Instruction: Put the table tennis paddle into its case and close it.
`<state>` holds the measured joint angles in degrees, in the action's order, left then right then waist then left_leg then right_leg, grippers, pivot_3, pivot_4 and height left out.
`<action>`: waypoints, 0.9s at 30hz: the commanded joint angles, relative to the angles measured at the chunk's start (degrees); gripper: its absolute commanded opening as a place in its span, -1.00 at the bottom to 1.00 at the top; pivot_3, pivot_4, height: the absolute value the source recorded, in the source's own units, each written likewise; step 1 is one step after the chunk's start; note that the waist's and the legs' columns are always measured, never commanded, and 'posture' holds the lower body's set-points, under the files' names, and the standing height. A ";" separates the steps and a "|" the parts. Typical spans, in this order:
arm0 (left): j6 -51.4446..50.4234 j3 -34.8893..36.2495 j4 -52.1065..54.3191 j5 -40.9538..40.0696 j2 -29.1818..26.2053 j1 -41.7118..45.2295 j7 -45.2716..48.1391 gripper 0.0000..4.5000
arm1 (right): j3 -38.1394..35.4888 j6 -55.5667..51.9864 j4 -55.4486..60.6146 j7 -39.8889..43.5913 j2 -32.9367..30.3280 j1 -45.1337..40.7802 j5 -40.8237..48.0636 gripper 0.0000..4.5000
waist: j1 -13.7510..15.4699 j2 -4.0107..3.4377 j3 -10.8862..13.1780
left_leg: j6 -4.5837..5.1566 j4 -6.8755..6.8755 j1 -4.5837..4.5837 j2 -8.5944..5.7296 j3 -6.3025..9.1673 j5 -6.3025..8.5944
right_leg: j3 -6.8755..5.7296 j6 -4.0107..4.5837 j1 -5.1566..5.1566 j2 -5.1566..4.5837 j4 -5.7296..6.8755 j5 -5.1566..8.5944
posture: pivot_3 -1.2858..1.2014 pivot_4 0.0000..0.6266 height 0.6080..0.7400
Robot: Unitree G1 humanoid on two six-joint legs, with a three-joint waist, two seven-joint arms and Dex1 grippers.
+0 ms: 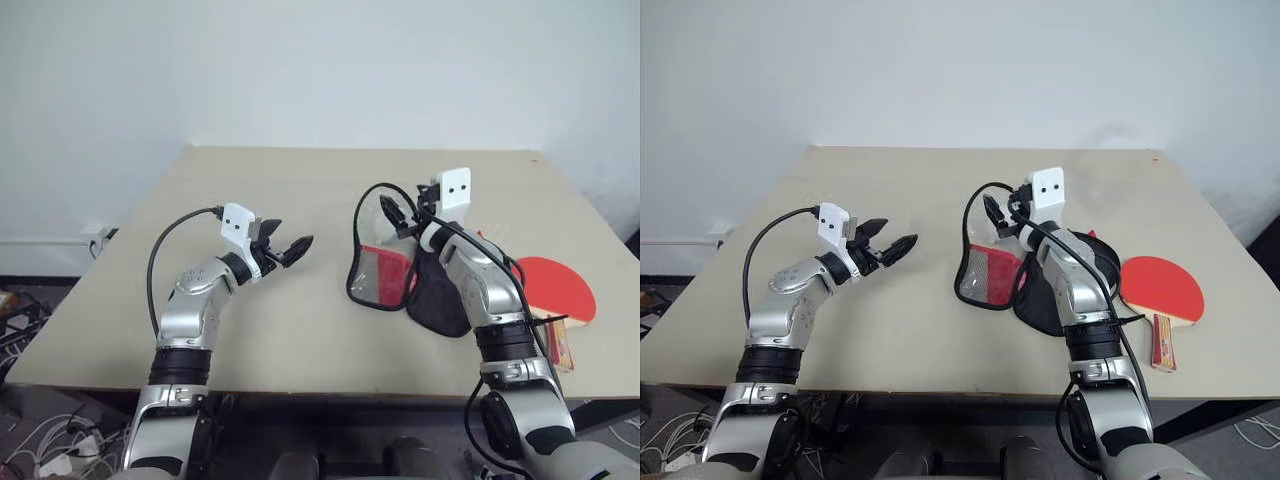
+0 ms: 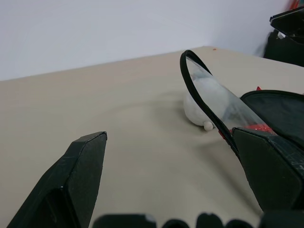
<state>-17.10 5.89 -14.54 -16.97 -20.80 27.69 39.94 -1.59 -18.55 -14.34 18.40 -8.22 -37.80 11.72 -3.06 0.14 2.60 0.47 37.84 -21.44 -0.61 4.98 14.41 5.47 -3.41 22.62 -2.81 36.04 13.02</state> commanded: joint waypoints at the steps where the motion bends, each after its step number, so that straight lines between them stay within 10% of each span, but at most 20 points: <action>1: 0.55 1.25 2.22 -1.02 -1.12 0.45 0.07 0.99 | -0.50 1.98 0.15 0.10 0.43 -2.36 0.16 1.00 | -0.20 0.00 0.00 | 0.00 0.00 0.00 0.00 0.00 0.00 | 0.00 0.00 0.00 0.00 0.00 0.00 | 0.03 -1.00 1.00; 27: 3.21 -1.83 -3.19 -0.60 4.91 4.52 0.85 0.99 | -3.71 -3.59 7.91 -2.08 -2.84 3.08 1.06 1.00 | -0.23 -0.03 0.01 | 0.00 0.02 -0.03 -0.02 0.00 0.00 | 0.01 -0.03 -0.03 0.00 -0.04 0.02 | 0.03 -1.00 1.00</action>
<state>-14.91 4.27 -18.67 -16.77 -15.95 30.16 40.09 -3.88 -21.82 -9.87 17.10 -10.49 -33.68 11.91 -3.29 0.12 2.61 0.47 37.86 -21.47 -0.62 4.97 14.41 5.48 -3.43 22.60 -2.82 36.00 13.03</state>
